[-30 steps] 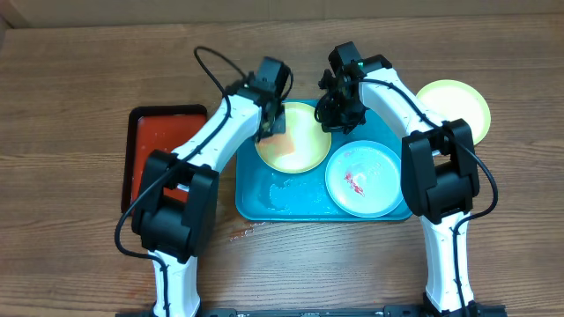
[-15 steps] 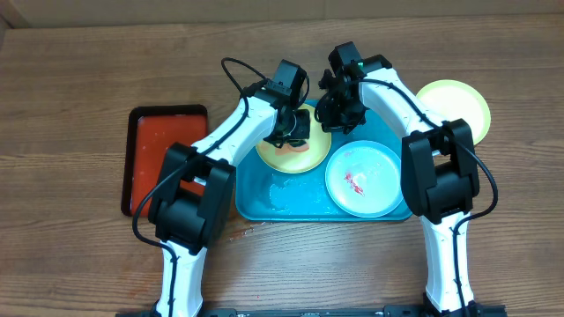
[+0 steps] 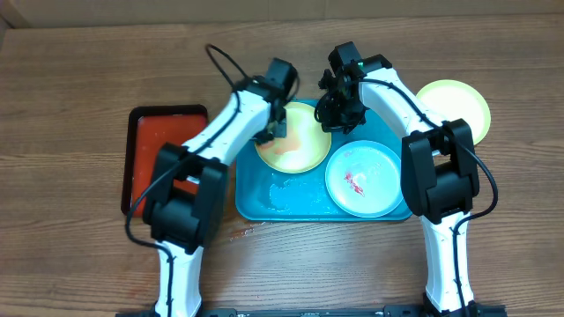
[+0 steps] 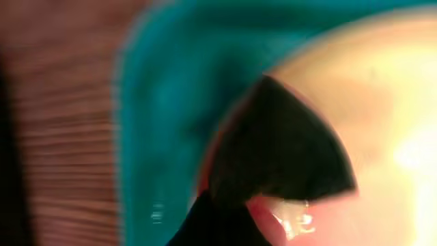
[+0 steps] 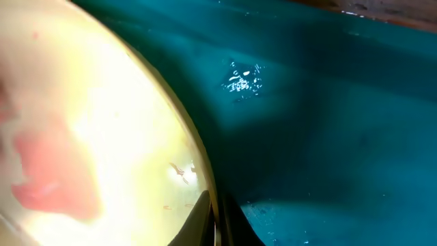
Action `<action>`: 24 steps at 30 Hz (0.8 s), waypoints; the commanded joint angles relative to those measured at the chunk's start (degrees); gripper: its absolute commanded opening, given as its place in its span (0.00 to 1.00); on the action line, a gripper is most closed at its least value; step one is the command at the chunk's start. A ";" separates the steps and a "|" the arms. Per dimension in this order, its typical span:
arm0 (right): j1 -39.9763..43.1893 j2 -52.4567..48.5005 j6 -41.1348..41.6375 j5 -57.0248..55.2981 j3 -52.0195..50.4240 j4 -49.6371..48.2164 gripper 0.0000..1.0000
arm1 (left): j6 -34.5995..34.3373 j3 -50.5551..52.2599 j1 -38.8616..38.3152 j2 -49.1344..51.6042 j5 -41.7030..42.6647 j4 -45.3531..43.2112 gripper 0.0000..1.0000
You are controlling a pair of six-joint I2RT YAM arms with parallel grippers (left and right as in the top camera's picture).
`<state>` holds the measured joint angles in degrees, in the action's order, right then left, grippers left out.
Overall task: Clean dirty plates on tray and stack at the side
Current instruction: 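Scrub the yellow plate with the sponge held by the left gripper, then lift the yellow plate with the right gripper toward the right side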
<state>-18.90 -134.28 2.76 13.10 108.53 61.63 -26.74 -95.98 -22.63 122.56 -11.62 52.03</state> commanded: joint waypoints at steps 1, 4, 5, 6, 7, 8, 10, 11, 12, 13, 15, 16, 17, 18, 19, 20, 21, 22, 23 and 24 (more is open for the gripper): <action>-0.24 0.96 -2.69 -3.58 2.62 0.94 0.04 | -3.30 -4.24 3.96 -10.69 -0.42 -0.52 0.04; -1.44 3.08 -3.48 -10.08 4.94 2.45 0.04 | -3.30 -4.26 7.41 -16.92 2.45 -1.09 0.04; -2.08 3.98 -3.74 -13.27 5.42 2.60 0.04 | -3.26 -4.24 8.48 -18.38 2.78 -0.96 0.04; -2.80 5.05 -4.79 -16.00 5.68 2.62 0.04 | -3.10 -4.24 9.68 -19.85 3.19 -0.48 0.04; -3.67 6.23 -6.19 -18.51 5.84 2.49 0.04 | -2.84 -4.24 10.69 -20.81 3.72 0.07 0.04; -4.81 7.67 -7.91 -21.27 5.90 2.14 0.04 | -2.67 -4.24 11.78 -21.62 4.11 0.90 0.04; -6.95 10.08 -11.21 -25.57 5.90 1.20 0.04 | -1.90 -4.24 13.20 -22.14 4.15 3.04 0.04; -8.11 11.21 -12.70 -28.13 5.90 0.68 0.04 | -1.51 -4.22 13.64 -22.12 4.17 3.96 0.04; -9.29 12.17 -13.88 -31.54 5.90 0.09 0.04 | -1.53 -4.04 13.92 -21.97 4.17 4.83 0.04; -10.60 13.07 -14.67 -35.85 5.90 -0.59 0.04 | -1.53 -3.61 14.12 -21.81 4.17 5.44 0.04; -13.18 14.36 -15.98 -46.14 5.90 -2.08 0.04 | -1.53 -2.91 14.27 -21.59 4.15 6.05 0.04; -14.47 14.75 -17.03 -51.15 5.90 -2.82 0.04 | -1.51 -2.47 14.27 -21.53 4.11 6.05 0.04; -15.65 15.04 -18.49 -55.93 5.90 -3.54 0.04 | -1.51 -2.16 14.27 -21.53 3.89 6.05 0.04; -16.76 15.15 -20.28 -60.30 5.90 -4.15 0.04 | -1.49 -1.97 14.27 -21.53 3.67 6.05 0.04; -17.79 15.19 -22.10 -64.24 5.90 -4.63 0.04 | -1.22 -1.88 14.27 -21.53 3.58 6.08 0.04; -18.78 15.19 -23.87 -67.73 5.90 -5.03 0.04 | -0.87 -1.88 14.27 -21.53 3.61 6.08 0.04; -19.76 15.19 -25.86 -70.86 5.90 -5.16 0.04 | -0.50 -1.88 14.27 -21.53 3.61 6.05 0.05; -20.50 15.19 -27.52 -72.96 5.90 -5.18 0.04 | -0.44 -1.88 14.27 -21.53 3.58 6.05 0.04; -21.18 15.19 -29.09 -74.82 5.90 -5.20 0.04 | -0.46 -1.88 14.27 -21.53 3.61 6.05 0.04; -21.79 15.19 -30.49 -76.72 5.90 -5.20 0.04 | -0.46 -1.88 14.27 -21.53 3.61 6.05 0.04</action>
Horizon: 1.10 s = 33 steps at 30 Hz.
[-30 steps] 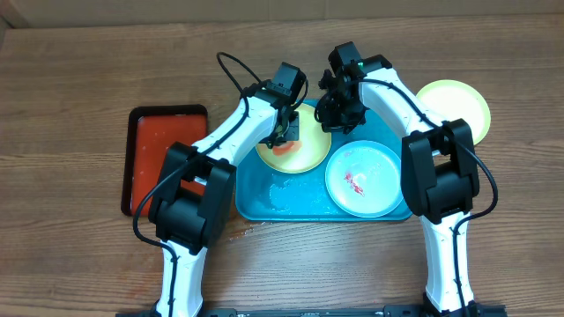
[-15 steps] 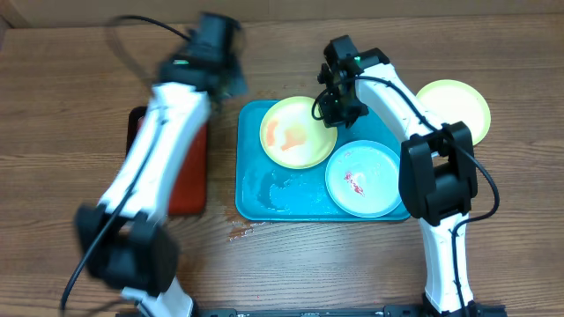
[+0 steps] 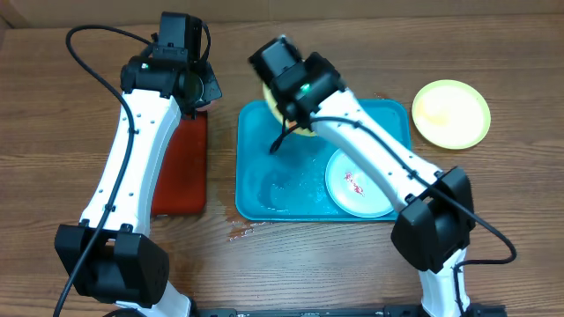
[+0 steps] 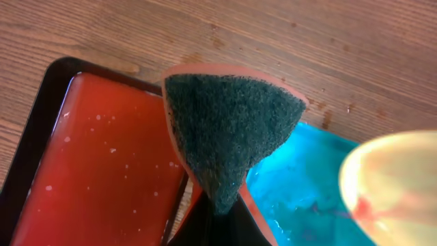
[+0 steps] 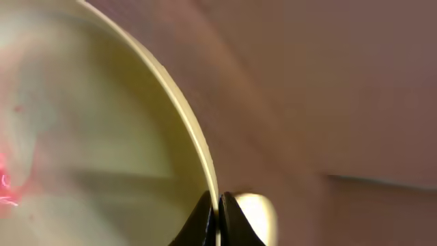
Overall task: Clean dirty plates on tray and stack at the side
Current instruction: 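Lift the yellow plate with the right gripper toward the right side, then stack the yellow plate onto the first plate and release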
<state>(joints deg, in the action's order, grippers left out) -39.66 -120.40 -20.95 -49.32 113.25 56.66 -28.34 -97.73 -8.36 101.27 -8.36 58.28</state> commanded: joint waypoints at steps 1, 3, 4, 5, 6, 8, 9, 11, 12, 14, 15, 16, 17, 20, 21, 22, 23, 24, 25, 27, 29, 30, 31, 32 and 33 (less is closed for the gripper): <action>-1.62 1.31 -7.98 -16.22 1.18 -0.28 0.04 | 1.14 -0.13 0.00 -0.24 0.35 -0.20 0.04; -2.64 1.31 -9.40 -20.20 1.18 -0.48 0.04 | 1.14 -0.13 0.00 -0.24 0.35 -0.20 0.04; -3.06 1.31 -9.38 -21.92 1.18 -0.74 0.04 | 1.14 -0.13 0.00 -0.24 0.35 -0.20 0.04; -3.39 1.31 -9.35 -23.21 1.18 -1.03 0.04 | 1.14 -0.13 0.00 -0.24 0.37 -0.17 0.04; -3.56 1.31 -9.35 -23.74 1.18 -1.11 0.04 | 1.14 -0.13 0.00 -0.24 0.39 -0.13 0.04; -3.72 1.31 -9.11 -22.77 1.18 -1.07 0.04 | 1.14 -0.13 0.00 -0.24 0.46 -0.04 0.04; -3.72 1.31 -9.09 -21.40 1.16 -1.05 0.04 | 1.14 -0.13 0.00 -0.24 0.46 -0.04 0.04; -3.45 1.31 -8.81 -16.55 1.16 -0.76 0.04 | 1.14 -0.13 0.00 -0.24 0.46 -0.07 0.04; -3.21 1.31 -8.15 -13.46 1.16 -0.63 0.04 | 1.14 -0.13 0.00 -0.24 0.46 -0.07 0.04; -2.16 1.31 -4.72 -6.36 1.16 -0.48 0.04 | 1.11 -0.13 0.00 -0.24 0.48 -0.09 0.04; -1.33 1.31 -2.10 -3.23 1.16 -0.37 0.04 | 1.14 -0.13 0.00 -0.24 0.48 -0.07 0.04; -0.26 1.40 1.16 -1.05 1.18 -0.13 0.04 | 1.14 -0.13 0.00 -0.22 0.50 -0.02 0.04; 1.05 1.62 4.31 0.85 1.22 0.52 0.04 | 1.14 -0.13 0.00 -0.24 0.50 0.02 0.04; 6.71 3.23 11.61 12.39 2.51 4.70 0.04 | 1.14 -0.13 -0.02 -0.24 0.52 0.22 0.04; 9.18 3.93 13.16 18.58 3.21 6.10 0.04 | 1.14 -0.13 -0.02 -0.22 0.52 0.22 0.04; 12.02 4.63 14.51 25.33 3.85 7.17 0.04 | 1.14 -0.13 -0.02 -0.22 0.50 0.15 0.04; 15.19 5.25 15.56 32.02 4.31 7.98 0.04 | 1.14 -0.13 -0.02 -0.22 0.50 0.04 0.04; 18.60 5.73 16.35 38.18 4.52 8.50 0.04 | 1.14 -0.13 -0.02 -0.22 0.50 -0.11 0.04; 22.18 6.01 17.03 43.43 4.52 8.94 0.04 | 1.14 -0.13 -0.02 -0.22 0.50 -0.24 0.04; 29.66 5.97 18.99 50.64 4.50 10.23 0.04 | 1.11 -0.13 -0.02 -0.22 0.52 -0.31 0.04; 36.89 5.35 21.88 53.66 4.26 12.09 0.04 | 1.11 -0.13 -0.02 -0.22 0.52 -0.22 0.04; 40.89 5.03 24.02 54.18 3.76 12.98 0.04 | 1.14 -0.13 -0.02 -0.22 0.50 -0.20 0.04; 44.28 4.81 26.12 54.14 3.17 13.57 0.04 | 1.14 -0.13 -0.02 -0.22 0.50 -0.22 0.04; 47.54 4.57 27.93 54.21 2.49 13.92 0.04 | 1.14 -0.13 -0.02 -0.22 0.50 -0.24 0.04; 50.69 4.37 29.73 54.21 1.84 14.19 0.04 | 1.14 -0.13 -0.02 -0.22 0.50 -0.26 0.04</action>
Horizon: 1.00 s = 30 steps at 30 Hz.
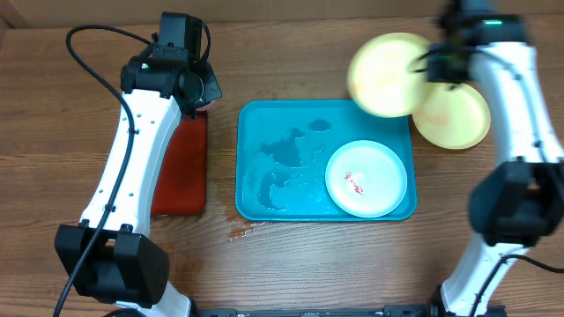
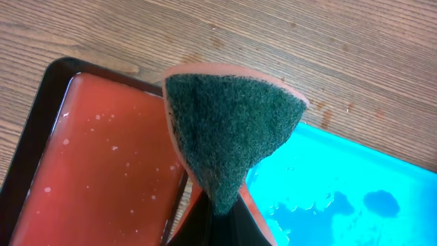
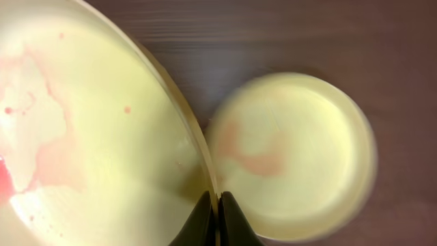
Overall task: Clean dirty plates on tray and stack at the side
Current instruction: 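Stack the yellow plate onto the first plate and release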
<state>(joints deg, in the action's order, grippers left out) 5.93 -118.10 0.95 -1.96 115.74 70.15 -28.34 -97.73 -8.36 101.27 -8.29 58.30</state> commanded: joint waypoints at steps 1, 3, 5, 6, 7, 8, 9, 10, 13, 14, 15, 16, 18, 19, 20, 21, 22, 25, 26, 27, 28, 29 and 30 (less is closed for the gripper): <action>8.59 1.66 9.38 7.13 -1.53 0.72 0.04 | 1.14 -0.13 -0.02 -0.22 0.44 -0.28 0.04; 13.90 1.05 9.75 9.18 -2.99 0.42 0.04 | 1.14 -0.13 -0.02 -0.17 0.44 -0.31 0.04; 18.21 0.28 9.44 12.39 -4.55 -0.35 0.04 | 1.11 -0.13 -0.02 -0.13 0.46 -0.33 0.04; 19.98 -0.26 8.87 14.27 -5.18 -0.70 0.04 | 1.11 -0.13 -0.02 -0.02 0.44 -0.31 0.04; 21.64 -0.87 7.30 16.81 -5.75 -0.98 0.04 | 1.11 -0.13 -0.02 -0.02 0.44 -0.31 0.04; 22.60 -1.44 6.25 18.23 -6.19 -1.29 0.04 | 1.14 -0.13 -0.02 0.00 0.44 -0.31 0.04; 23.61 -1.90 6.08 19.34 -6.99 -1.97 0.04 | 1.11 -0.13 -0.02 0.00 0.44 -0.33 0.04; 24.09 -2.21 6.08 19.47 -7.98 -2.82 0.04 | 1.11 -0.13 -0.02 0.00 0.44 -0.46 0.04; 24.35 -2.47 6.01 18.93 -11.69 -6.27 0.04 | 1.11 -0.13 -0.02 0.00 0.46 -0.66 0.04; 24.11 -2.47 5.55 18.91 -13.27 -7.63 0.04 | 1.11 -0.13 -0.02 0.02 0.46 -0.70 0.04; 23.85 -2.47 5.09 18.71 -14.27 -8.44 0.04 | 1.11 -0.13 -0.02 0.02 0.46 -0.70 0.04; 23.32 -2.47 4.81 17.99 -15.72 -9.70 0.06 | 1.11 -0.13 -0.02 0.02 0.44 -0.68 0.04; 22.45 -2.47 4.85 14.95 -18.10 -12.07 0.18 | 1.11 -0.13 -0.02 0.02 0.44 -0.68 0.04; 22.10 -2.47 4.92 13.22 -18.88 -12.76 0.20 | 1.14 -0.13 -0.02 0.02 0.44 -0.66 0.04; 21.84 -2.47 5.05 11.82 -19.54 -13.33 0.25 | 1.14 -0.13 -0.02 0.02 0.44 -0.66 0.04; 21.62 -2.47 5.03 10.93 -19.87 -13.57 0.36 | 1.14 -0.13 -0.02 0.02 0.44 -0.61 0.04; 21.49 -2.47 5.01 10.97 -19.87 -13.51 0.41 | 1.14 -0.13 -0.02 0.02 0.44 -0.61 0.04; 20.98 -2.27 4.94 11.58 -19.15 -12.44 0.42 | 1.14 -0.13 -0.02 0.02 0.44 -0.66 0.04; 20.68 -2.08 4.15 13.33 -18.60 -11.54 0.43 | 1.14 -0.13 -0.02 0.02 0.44 -0.68 0.04; 20.31 -1.75 2.19 16.04 -18.16 -10.75 0.44 | 1.14 -0.13 -0.02 0.02 0.44 -0.70 0.04; 19.78 -1.25 -1.40 20.28 -17.77 -10.08 0.46 | 1.14 -0.13 -0.02 0.02 0.44 -0.70 0.04; 19.15 -0.70 -5.33 24.15 -17.62 -9.53 0.47 | 1.14 -0.13 -0.02 0.02 0.44 -0.70 0.04; 18.16 0.07 -10.32 28.22 -17.62 -8.79 0.48 | 1.14 -0.13 -0.02 0.02 0.44 -0.70 0.04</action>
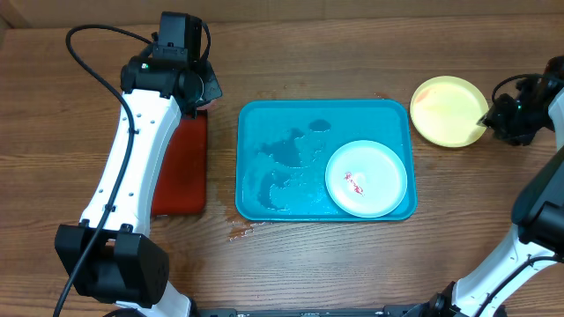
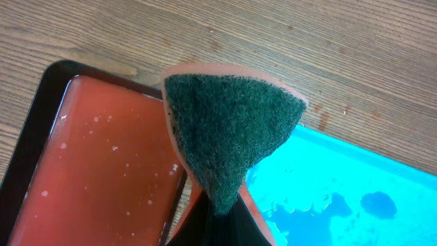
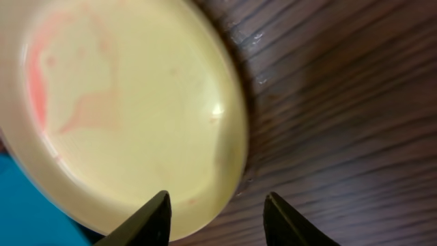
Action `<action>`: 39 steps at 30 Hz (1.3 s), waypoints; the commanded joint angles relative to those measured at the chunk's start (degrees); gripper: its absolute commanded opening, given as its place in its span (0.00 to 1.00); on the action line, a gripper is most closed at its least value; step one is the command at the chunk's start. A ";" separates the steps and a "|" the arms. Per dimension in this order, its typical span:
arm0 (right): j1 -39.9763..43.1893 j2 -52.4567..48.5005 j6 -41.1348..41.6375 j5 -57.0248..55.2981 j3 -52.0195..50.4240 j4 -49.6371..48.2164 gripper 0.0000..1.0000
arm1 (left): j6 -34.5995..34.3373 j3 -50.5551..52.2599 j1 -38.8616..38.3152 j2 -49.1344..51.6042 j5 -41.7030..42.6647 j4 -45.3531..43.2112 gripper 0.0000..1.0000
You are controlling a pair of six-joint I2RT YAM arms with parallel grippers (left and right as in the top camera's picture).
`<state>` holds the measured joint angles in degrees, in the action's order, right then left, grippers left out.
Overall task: Clean dirty plates on tray and stack at the side
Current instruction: 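Stack the yellow plate onto the first plate and release, then move the right gripper to the light blue plate's rim on the tray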
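Note:
A yellow plate (image 1: pixel 447 110) lies on the table right of the blue tray (image 1: pixel 264 132); it shows faint pink smears in the right wrist view (image 3: pixel 123 102). My right gripper (image 3: pixel 217 219) stands open at that plate's right edge, holding nothing. A white plate (image 1: pixel 366 178) with red stains sits in the tray's right half. My left gripper (image 2: pixel 217 217) is shut on a green and orange sponge (image 2: pixel 229 133), held above the gap between the red tray (image 2: pixel 95 171) and the blue tray (image 2: pixel 355 184).
The red tray (image 1: pixel 181 167) of reddish liquid lies left of the blue tray, partly under my left arm. Water puddles (image 1: pixel 286 154) cover the blue tray's left half. Small drips mark the wood (image 1: pixel 238 233) near the tray's front left corner.
My right gripper held the yellow plate tilted in the air near the stack; now the plate lies on the yellow stack and the gripper is open beside it. The left arm has not moved.
Both grippers were at the yellow plate in the blue tray, the left rubbing it with the sponge. Then the left gripper was back over the red tray with the sponge while the right held the plate up. The plate was then at the side stack, and now rests there, released.

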<state>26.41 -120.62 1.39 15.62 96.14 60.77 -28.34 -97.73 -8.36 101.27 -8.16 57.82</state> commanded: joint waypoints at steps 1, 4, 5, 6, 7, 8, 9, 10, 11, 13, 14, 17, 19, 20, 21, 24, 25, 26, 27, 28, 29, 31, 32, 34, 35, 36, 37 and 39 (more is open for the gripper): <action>-3.37 3.21 -14.97 13.35 1.99 1.40 0.50 | 1.14 -0.13 -0.02 0.02 0.31 -0.22 0.05; -8.02 4.37 -25.33 16.13 1.99 3.67 0.67 | 1.14 -0.13 -0.02 0.04 0.31 -0.20 0.04; -9.77 4.37 -27.82 15.72 1.97 4.26 0.72 | 1.14 -0.13 -0.02 0.09 0.31 -0.22 0.04; -11.56 4.31 -29.68 14.64 1.86 4.55 0.73 | 1.11 -0.13 -0.02 0.13 0.33 -0.22 0.04; -13.49 4.11 -30.64 12.96 1.51 4.42 0.74 | 1.11 -0.13 -0.02 0.24 0.33 -0.24 0.04; -15.30 3.91 -30.93 10.86 1.11 4.02 0.75 | 1.11 -0.13 -0.02 0.31 0.33 -0.24 0.04; -17.11 3.72 -31.47 8.74 0.57 3.58 0.75 | 1.11 -0.13 -0.02 0.42 0.37 -0.22 0.04; -18.73 3.37 -31.65 6.73 -0.09 3.04 0.75 | 1.11 -0.13 -0.02 0.48 0.48 -0.20 0.04; -20.44 3.04 -31.65 4.61 -0.90 2.49 0.75 | 1.11 -0.13 -0.02 0.52 0.81 -0.20 0.04; -23.02 2.29 -31.67 1.53 -2.14 2.19 0.75 | 1.14 -0.11 -0.02 0.52 1.33 -0.11 0.04; -24.11 1.92 -31.67 0.55 -2.58 2.27 0.74 | 1.14 -0.13 -0.02 0.52 1.57 -0.11 0.04; -26.64 1.03 -31.67 -2.05 -3.82 1.92 0.74 | 1.14 -0.13 -0.02 0.57 1.66 -0.31 0.04; -27.69 0.96 -31.67 -4.35 -4.98 1.38 0.74 | 1.14 -0.13 -0.02 0.61 1.66 -0.50 0.04; -28.00 0.96 -31.65 -5.01 -5.57 1.05 0.73 | 1.14 -0.13 -0.02 0.61 1.66 -0.55 0.04; -28.22 0.96 -31.67 -5.14 -6.12 1.05 0.73 | 1.16 -0.13 -0.02 0.61 1.66 -0.57 0.04; -28.35 0.96 -31.67 -4.52 -7.39 1.29 0.72 | 1.14 -0.13 -0.02 0.61 1.68 -0.68 0.04; -28.35 0.96 -31.67 -4.39 -7.76 1.33 0.72 | 1.14 -0.13 -0.02 0.61 1.66 -0.72 0.04; -28.35 0.96 -31.69 -4.44 -8.15 1.38 0.72 | 1.14 -0.13 -0.02 0.61 1.68 -0.83 0.04; -28.33 0.96 -31.69 -4.44 -8.61 1.27 0.70 | 1.14 -0.13 -0.02 0.61 1.68 -0.87 0.04; -28.33 0.96 -31.65 -4.42 -9.09 1.25 0.70 | 1.14 -0.13 -0.02 0.61 1.73 -0.92 0.04; -28.35 0.96 -31.61 -3.98 -9.84 1.22 0.70 | 1.14 -0.13 -0.02 0.61 1.84 -0.92 0.04; -28.35 0.96 -31.47 -1.97 -11.45 0.76 0.70 | 1.14 -0.13 -0.02 0.61 1.86 -0.87 0.04; -28.41 0.96 -31.45 -0.85 -12.28 0.42 0.70 | 1.14 -0.13 -0.02 0.61 1.84 -0.90 0.04; -28.63 0.96 -31.41 -0.52 -13.42 -0.20 0.69 | 1.14 -0.13 -0.02 0.61 1.86 -1.11 0.04; -28.72 0.96 -31.34 -0.50 -13.99 -0.57 0.67 | 1.14 -0.13 -0.02 0.61 1.84 -1.27 0.04; -28.79 0.96 -30.71 -0.50 -14.49 -1.18 0.64 | 1.14 -0.13 -0.02 0.61 1.86 -1.36 0.04; -28.83 0.96 -29.66 -0.55 -14.99 -1.79 0.59 | 1.14 -0.13 -0.02 0.61 1.86 -1.40 0.04; -28.94 0.96 -28.24 -0.57 -15.54 -2.36 0.43 | 1.14 -0.13 -0.02 0.61 1.86 -1.33 0.04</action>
<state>-1.93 -118.87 -28.95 14.00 82.74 59.05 -28.34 -97.73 -8.36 101.27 -6.63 56.95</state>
